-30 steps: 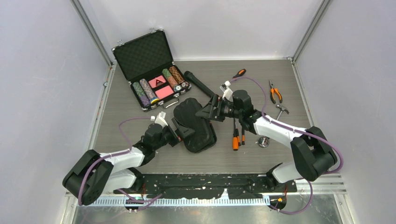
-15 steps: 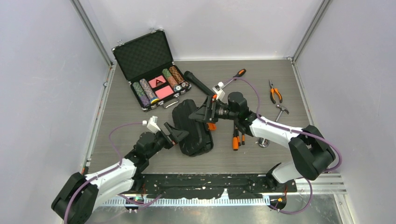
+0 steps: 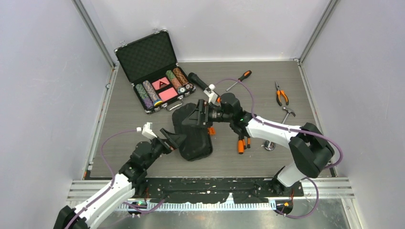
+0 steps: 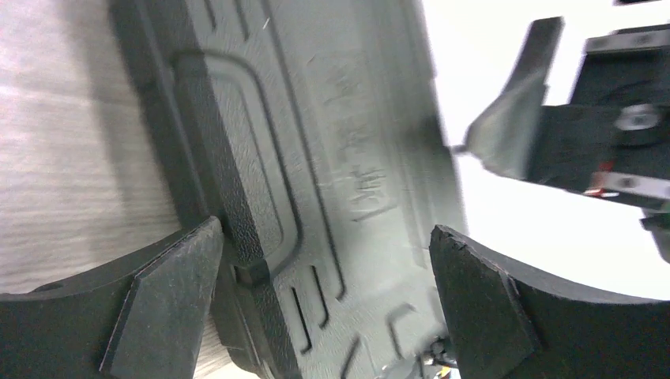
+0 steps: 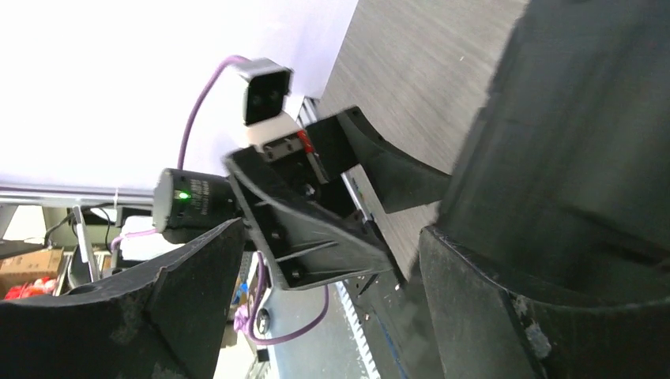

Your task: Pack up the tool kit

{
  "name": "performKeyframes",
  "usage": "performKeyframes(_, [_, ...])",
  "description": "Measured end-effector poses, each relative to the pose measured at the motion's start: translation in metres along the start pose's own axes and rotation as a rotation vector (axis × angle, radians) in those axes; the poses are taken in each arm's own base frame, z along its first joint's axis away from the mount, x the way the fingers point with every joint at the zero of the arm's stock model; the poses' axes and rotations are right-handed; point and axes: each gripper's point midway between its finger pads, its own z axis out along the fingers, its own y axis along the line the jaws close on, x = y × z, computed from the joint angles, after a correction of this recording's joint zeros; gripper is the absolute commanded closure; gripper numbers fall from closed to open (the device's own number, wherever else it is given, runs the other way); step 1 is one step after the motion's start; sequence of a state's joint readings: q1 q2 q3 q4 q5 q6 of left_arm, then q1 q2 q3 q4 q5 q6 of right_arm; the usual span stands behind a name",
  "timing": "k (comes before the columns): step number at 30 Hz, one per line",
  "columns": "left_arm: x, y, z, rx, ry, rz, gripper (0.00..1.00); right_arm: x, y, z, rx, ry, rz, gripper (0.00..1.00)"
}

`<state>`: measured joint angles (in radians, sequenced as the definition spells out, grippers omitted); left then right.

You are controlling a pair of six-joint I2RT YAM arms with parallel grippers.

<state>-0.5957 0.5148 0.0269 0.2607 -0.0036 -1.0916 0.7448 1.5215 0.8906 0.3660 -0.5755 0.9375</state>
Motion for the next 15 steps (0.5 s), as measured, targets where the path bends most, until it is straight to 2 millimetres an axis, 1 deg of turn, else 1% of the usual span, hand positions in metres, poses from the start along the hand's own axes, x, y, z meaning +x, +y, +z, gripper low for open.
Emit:
performKeyframes(2, [-0.009, -0.013, -0.004, 0.053, -0.039, 0.0, 0.0, 0.008, 0.002, 0.009, 0.001, 0.03, 0.003, 0.14])
performKeyframes(6, [-0.027, -0.041, -0.015, 0.164, -0.117, -0.002, 0.0, 0.026, -0.005, 0.023, 0.031, 0.092, 0.027, 0.15])
performKeyframes(7, [-0.029, -0.042, -0.017, 0.169, -0.125, 0.0, 0.0, 0.029, -0.005, 0.026, 0.035, 0.101, 0.033, 0.15])
performKeyframes(11, [-0.031, -0.034, -0.02, 0.137, -0.144, -0.007, 0.0, 0.025, -0.008, 0.031, 0.066, 0.102, 0.016, 0.14])
performKeyframes(13, [-0.029, -0.025, -0.019, 0.102, -0.141, -0.008, 0.0, 0.022, -0.015, 0.03, 0.109, 0.095, -0.005, 0.12])
performKeyframes(15, [-0.024, -0.016, -0.018, 0.062, -0.123, -0.007, 0.0, 0.017, -0.028, 0.025, 0.179, 0.083, -0.031, 0.1])
